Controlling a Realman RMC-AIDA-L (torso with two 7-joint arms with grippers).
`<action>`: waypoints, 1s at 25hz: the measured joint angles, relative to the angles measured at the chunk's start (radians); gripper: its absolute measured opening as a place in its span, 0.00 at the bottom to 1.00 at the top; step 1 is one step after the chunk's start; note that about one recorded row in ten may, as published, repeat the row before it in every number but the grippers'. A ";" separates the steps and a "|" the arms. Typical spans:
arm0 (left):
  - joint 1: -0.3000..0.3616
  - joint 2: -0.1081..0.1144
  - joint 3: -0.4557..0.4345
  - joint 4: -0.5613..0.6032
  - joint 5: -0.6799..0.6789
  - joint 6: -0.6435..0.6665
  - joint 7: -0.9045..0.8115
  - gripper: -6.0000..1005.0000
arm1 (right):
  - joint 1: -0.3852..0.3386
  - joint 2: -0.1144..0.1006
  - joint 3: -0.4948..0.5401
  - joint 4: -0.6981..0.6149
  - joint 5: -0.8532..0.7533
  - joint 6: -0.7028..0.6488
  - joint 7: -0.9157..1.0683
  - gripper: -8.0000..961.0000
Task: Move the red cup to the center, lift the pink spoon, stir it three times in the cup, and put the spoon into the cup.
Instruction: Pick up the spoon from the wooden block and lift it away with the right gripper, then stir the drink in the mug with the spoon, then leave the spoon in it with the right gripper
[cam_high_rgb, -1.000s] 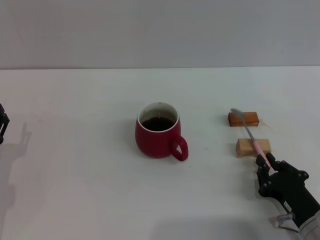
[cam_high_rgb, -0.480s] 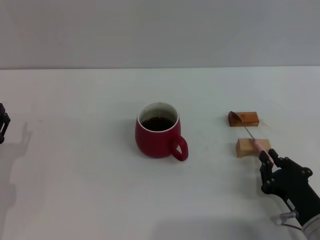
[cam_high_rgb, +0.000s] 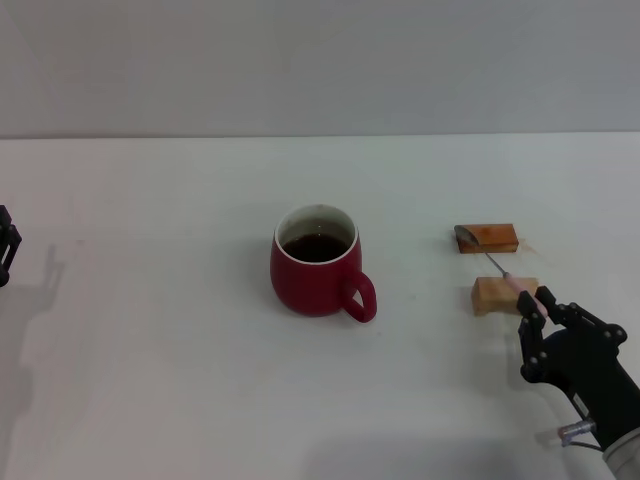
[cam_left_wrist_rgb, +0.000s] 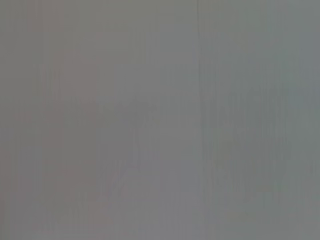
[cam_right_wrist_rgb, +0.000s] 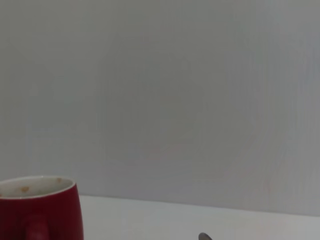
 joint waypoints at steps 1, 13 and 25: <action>0.000 0.000 0.000 0.000 0.000 -0.001 0.000 0.81 | 0.000 0.000 0.000 -0.002 0.000 -0.006 0.000 0.15; -0.008 0.000 0.000 0.000 0.000 -0.014 0.000 0.81 | 0.005 -0.003 -0.001 -0.017 -0.002 -0.098 -0.001 0.15; -0.009 0.000 0.000 0.009 0.000 -0.015 0.000 0.81 | -0.002 -0.062 0.001 0.127 -0.002 -0.102 -0.001 0.15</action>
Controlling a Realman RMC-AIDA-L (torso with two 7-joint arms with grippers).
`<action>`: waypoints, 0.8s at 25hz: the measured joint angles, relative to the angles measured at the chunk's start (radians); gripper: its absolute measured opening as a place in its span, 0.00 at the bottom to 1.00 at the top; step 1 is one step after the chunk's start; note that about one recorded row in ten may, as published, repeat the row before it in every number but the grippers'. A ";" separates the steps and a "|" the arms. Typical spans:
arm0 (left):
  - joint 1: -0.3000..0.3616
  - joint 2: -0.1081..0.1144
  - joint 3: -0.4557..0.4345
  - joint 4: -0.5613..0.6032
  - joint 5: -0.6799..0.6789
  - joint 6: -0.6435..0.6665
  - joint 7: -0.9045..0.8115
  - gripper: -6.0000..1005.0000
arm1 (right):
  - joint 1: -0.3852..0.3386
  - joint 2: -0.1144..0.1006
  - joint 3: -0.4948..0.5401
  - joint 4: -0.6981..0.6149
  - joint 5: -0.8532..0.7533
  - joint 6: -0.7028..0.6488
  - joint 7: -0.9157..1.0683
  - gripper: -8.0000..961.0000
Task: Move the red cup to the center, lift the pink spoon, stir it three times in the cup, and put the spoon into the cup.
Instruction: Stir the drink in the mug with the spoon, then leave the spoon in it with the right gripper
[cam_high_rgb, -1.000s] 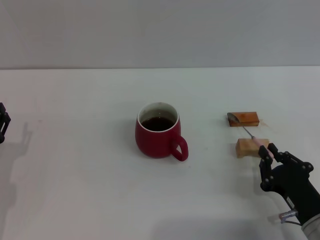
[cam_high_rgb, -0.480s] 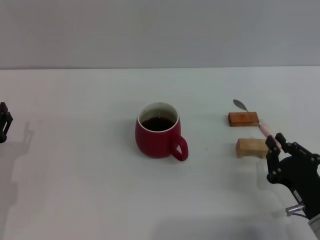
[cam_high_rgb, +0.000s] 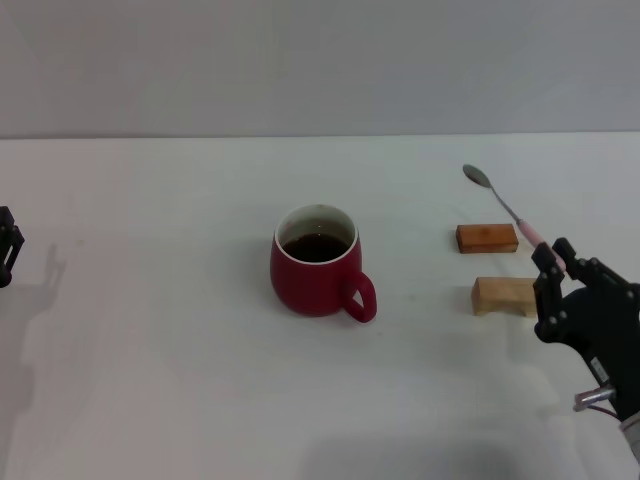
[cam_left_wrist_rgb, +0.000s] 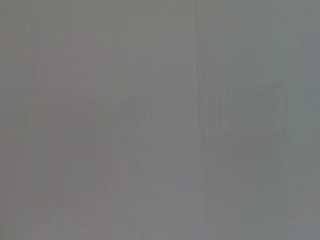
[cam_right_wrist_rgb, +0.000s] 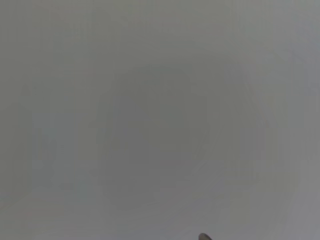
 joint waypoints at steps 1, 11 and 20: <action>0.000 0.000 0.000 0.001 0.000 0.000 0.000 0.81 | 0.000 -0.012 0.001 0.027 0.000 0.015 0.000 0.15; 0.001 0.000 0.001 0.002 0.000 -0.004 0.000 0.81 | -0.018 -0.175 0.149 0.474 -0.002 0.443 -0.151 0.15; 0.003 0.000 0.002 0.003 0.000 -0.005 0.000 0.81 | -0.214 -0.110 0.541 0.902 -0.154 1.094 -0.409 0.15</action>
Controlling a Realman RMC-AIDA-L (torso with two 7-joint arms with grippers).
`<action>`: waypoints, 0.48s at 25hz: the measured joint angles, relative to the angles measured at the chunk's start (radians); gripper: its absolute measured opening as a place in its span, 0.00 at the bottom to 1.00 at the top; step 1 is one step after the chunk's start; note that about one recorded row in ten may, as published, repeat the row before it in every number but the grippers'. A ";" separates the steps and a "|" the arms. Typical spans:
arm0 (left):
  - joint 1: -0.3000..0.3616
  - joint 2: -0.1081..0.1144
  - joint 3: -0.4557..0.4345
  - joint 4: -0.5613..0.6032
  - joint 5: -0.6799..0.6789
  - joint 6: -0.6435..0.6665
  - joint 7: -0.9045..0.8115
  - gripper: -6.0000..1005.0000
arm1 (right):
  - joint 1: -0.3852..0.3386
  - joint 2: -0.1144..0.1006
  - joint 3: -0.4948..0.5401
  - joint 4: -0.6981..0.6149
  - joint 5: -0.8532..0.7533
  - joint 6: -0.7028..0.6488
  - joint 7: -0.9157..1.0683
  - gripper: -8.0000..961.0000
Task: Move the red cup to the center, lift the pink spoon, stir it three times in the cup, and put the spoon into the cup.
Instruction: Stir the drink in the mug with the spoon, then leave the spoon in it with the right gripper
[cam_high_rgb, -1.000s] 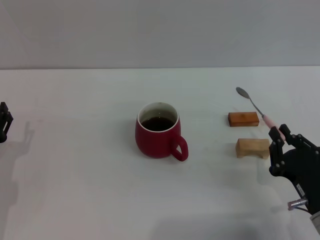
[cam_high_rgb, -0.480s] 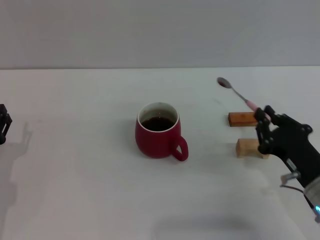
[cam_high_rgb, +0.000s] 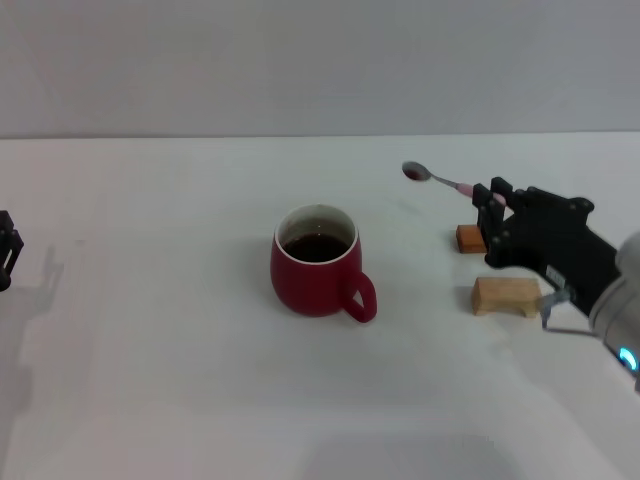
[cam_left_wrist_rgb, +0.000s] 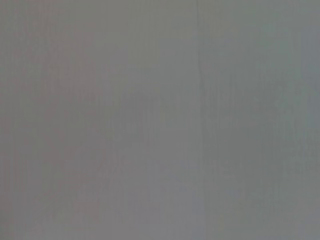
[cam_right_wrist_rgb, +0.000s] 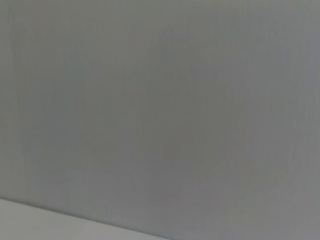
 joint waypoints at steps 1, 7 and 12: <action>0.000 0.000 0.000 0.000 0.000 0.000 0.000 0.81 | -0.028 0.035 0.057 0.050 -0.053 0.100 -0.008 0.15; -0.003 -0.001 0.000 0.000 0.000 -0.019 0.000 0.81 | -0.087 0.169 0.238 0.293 -0.317 0.531 0.016 0.15; -0.004 -0.002 -0.001 0.001 -0.001 -0.027 0.000 0.81 | -0.030 0.167 0.302 0.452 -0.410 0.783 0.104 0.15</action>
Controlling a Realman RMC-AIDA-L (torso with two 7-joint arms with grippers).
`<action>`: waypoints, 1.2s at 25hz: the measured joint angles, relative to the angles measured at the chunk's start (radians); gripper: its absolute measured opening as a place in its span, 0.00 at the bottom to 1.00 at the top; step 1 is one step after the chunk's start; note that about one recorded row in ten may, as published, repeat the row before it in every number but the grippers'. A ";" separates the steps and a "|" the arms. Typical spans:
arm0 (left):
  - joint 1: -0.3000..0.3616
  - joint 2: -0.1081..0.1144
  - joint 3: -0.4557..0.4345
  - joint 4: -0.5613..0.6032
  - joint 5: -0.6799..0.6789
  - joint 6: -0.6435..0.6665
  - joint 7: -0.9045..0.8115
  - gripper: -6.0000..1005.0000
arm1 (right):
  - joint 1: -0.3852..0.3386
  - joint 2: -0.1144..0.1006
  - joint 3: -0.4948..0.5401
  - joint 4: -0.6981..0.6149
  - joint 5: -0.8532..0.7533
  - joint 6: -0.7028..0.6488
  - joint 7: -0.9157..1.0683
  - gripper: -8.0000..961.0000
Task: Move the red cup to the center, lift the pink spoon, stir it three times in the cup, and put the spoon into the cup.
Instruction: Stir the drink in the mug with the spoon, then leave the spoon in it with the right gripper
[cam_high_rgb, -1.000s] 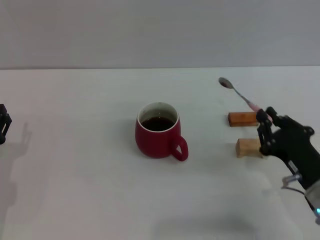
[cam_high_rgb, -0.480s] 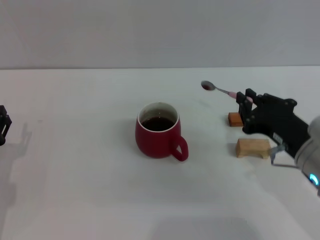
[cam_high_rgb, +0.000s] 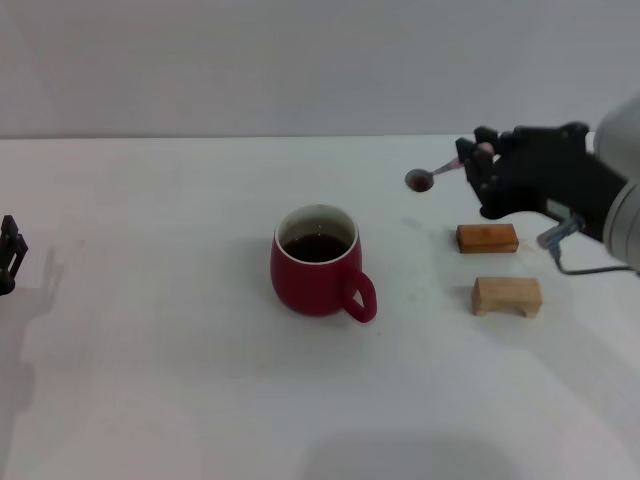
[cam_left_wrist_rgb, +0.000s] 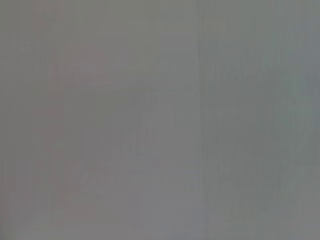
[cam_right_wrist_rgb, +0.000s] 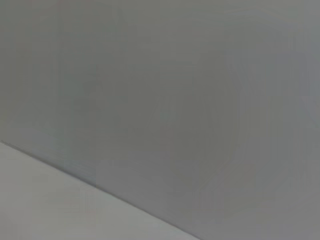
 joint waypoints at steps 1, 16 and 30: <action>0.000 0.000 0.000 0.001 0.000 -0.001 0.000 0.81 | 0.038 0.000 0.015 0.052 -0.051 0.100 0.038 0.15; 0.000 0.000 -0.006 0.005 -0.005 -0.009 0.000 0.81 | 0.378 0.003 0.012 0.050 -0.155 0.417 0.120 0.15; -0.002 -0.001 -0.006 0.005 -0.006 -0.009 0.000 0.81 | 0.448 0.006 -0.109 -0.072 -0.154 0.382 0.187 0.15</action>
